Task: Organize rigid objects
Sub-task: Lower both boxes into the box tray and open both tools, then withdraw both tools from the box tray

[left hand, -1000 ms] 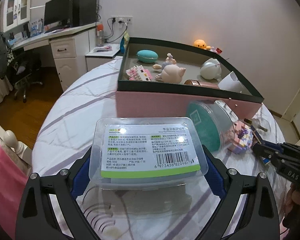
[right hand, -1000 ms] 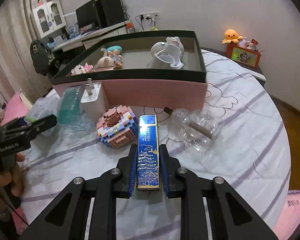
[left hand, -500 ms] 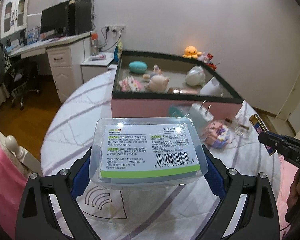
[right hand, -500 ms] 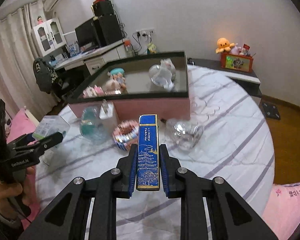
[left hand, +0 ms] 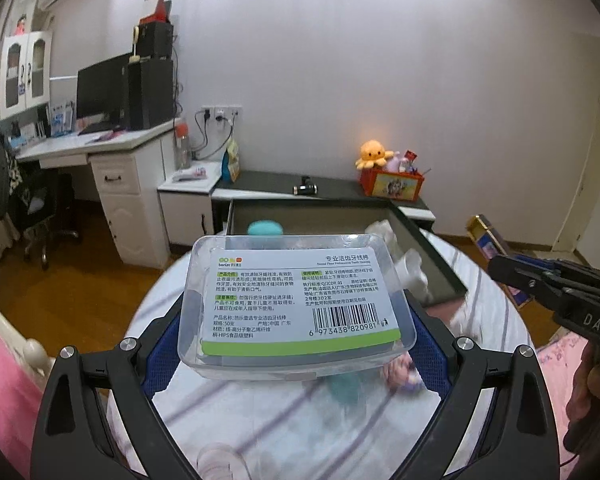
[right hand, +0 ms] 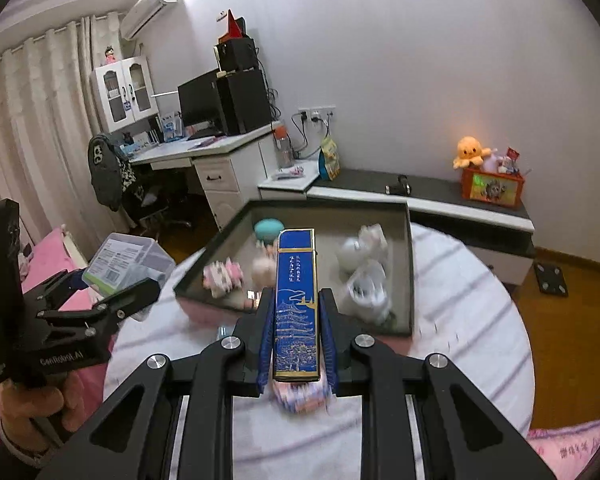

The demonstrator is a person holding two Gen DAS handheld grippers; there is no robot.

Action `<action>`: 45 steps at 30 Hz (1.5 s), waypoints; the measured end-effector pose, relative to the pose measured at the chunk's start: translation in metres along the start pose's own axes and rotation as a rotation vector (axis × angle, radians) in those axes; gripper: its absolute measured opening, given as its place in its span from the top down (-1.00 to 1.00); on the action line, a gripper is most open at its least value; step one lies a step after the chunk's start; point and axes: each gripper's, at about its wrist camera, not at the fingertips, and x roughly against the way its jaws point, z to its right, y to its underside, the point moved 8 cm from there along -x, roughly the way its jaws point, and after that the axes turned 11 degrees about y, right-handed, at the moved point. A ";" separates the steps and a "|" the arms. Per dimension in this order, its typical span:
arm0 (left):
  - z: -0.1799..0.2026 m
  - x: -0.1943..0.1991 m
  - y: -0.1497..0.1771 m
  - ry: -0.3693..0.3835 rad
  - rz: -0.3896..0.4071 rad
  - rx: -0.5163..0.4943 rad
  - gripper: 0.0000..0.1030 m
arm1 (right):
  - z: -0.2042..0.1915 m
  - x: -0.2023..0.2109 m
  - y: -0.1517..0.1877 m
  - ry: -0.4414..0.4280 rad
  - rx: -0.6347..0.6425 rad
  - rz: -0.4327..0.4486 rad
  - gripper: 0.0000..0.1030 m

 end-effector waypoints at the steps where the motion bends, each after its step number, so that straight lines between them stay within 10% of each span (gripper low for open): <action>1: -0.001 -0.005 -0.006 0.000 0.001 -0.001 -0.87 | 0.000 -0.005 -0.006 0.003 -0.001 0.001 0.59; 22: -0.029 -0.134 -0.033 -0.020 -0.144 -0.001 -0.88 | 0.017 -0.135 -0.029 0.033 -0.060 -0.170 0.56; 27: -0.032 -0.129 -0.028 -0.030 -0.140 0.020 -1.00 | 0.028 -0.128 -0.029 0.060 -0.095 -0.144 -0.58; 32: -0.034 -0.103 -0.031 -0.048 -0.098 0.013 -1.00 | 0.039 -0.103 -0.031 0.063 -0.136 -0.094 -0.98; 45: -0.002 0.004 -0.028 -0.037 0.052 -0.031 -1.00 | 0.041 0.001 -0.020 0.110 -0.175 0.052 -1.00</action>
